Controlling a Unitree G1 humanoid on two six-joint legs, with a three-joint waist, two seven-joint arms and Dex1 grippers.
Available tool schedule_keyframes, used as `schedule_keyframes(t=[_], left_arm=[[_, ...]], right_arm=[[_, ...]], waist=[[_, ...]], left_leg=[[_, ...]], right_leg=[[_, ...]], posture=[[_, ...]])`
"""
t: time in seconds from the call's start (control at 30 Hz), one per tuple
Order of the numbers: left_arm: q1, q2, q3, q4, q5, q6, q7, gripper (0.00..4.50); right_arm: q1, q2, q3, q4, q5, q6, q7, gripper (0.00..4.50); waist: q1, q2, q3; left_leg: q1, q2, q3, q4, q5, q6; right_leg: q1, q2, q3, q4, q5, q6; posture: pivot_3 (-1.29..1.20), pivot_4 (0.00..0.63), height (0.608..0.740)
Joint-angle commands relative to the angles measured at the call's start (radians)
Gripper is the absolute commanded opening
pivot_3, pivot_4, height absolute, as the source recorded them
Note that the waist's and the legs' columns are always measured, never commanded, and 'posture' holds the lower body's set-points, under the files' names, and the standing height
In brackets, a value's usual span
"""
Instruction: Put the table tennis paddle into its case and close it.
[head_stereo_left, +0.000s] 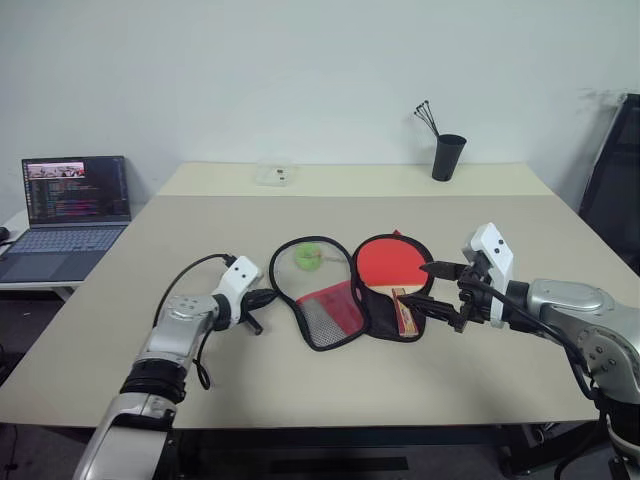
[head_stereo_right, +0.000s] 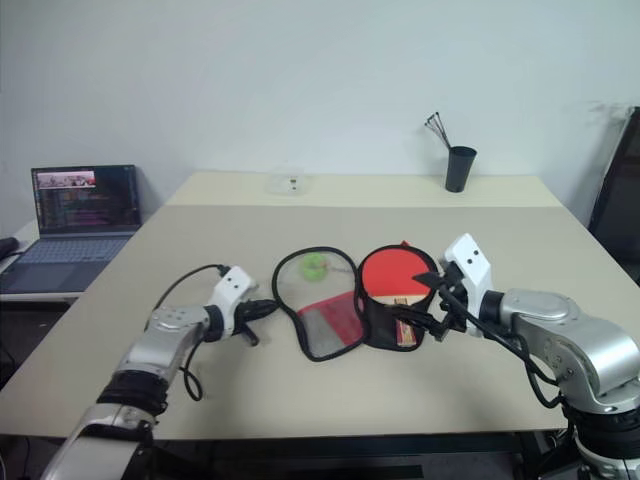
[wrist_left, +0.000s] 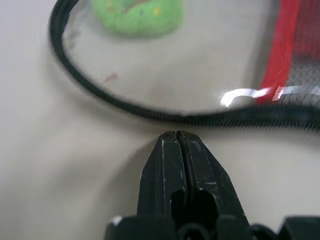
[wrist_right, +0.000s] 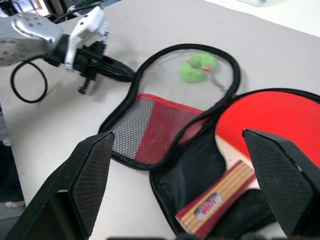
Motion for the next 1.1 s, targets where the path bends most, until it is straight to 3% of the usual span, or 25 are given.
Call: schedule_keyframes(t=[0.03, 0.27, 0.4, 0.67, 0.87, 1.1], left_arm=[[-0.058, -0.046, 0.003, 0.008, -0.016, -0.006, 0.001, 0.08], [-0.187, -0.136, -0.015, -0.014, -0.029, -0.001, -0.032, 0.08], [-0.274, -0.228, -0.04, -0.017, -0.037, 0.007, -0.047, 0.08], [-0.448, -0.386, -0.058, 0.246, 0.012, -0.114, 0.02, 0.08], [-0.426, -0.342, -0.03, 0.273, 0.004, -0.156, 0.0, 0.08], [-0.258, -0.213, 0.016, 0.008, -0.086, -0.079, -0.126, 0.08]], right_arm=[[-0.005, -0.015, -0.014, -0.01, 0.005, -0.028, 0.006, 4.5], [0.032, -0.054, -0.056, -0.014, 0.016, -0.021, 0.012, 4.5], [0.096, -0.132, -0.101, 0.006, 0.004, -0.049, 0.054, 4.5], [0.121, -0.187, -0.152, 0.057, -0.018, -0.071, 0.03, 4.5], [0.097, -0.116, -0.127, 0.106, -0.044, -0.05, -0.061, 4.5], [0.017, 0.051, -0.058, 0.275, -0.123, -0.04, -0.222, 4.5]], waist=[[0.003, 0.0, 0.0], [0.002, 0.0, 0.0], [0.004, -0.001, 0.0], [-0.007, -0.002, 0.001], [-0.028, -0.002, 0.001], [-0.03, -0.001, 0.001]], left_leg=[[0.0, 0.0, 0.0, 0.0, 0.0, 0.0], [-0.001, 0.0, 0.0, 0.0, 0.0, 0.0], [-0.002, -0.001, 0.0, 0.0, 0.0, 0.0], [-0.002, -0.001, 0.001, -0.001, 0.0, 0.0], [-0.001, 0.001, 0.002, -0.001, 0.0, 0.0], [0.002, 0.002, 0.003, -0.001, 0.0, 0.0]], right_leg=[[0.0, 0.0, 0.0, 0.0, 0.0, 0.0], [0.0, 0.0, 0.0, -0.001, 0.0, 0.0], [0.0, 0.0, 0.0, -0.002, 0.0, 0.0], [0.0, 0.001, 0.001, -0.002, 0.0, 0.001], [0.0, 0.003, 0.001, -0.001, 0.0, 0.001], [0.0, 0.004, 0.003, 0.001, 0.0, 0.0]], posture=[[0.0, 0.15, 0.74], [0.0, 0.15, 0.74], [0.0, 0.15, 0.74], [0.0, 0.15, 0.74], [0.0, 0.15, 0.74], [0.0, 0.15, 0.74]])
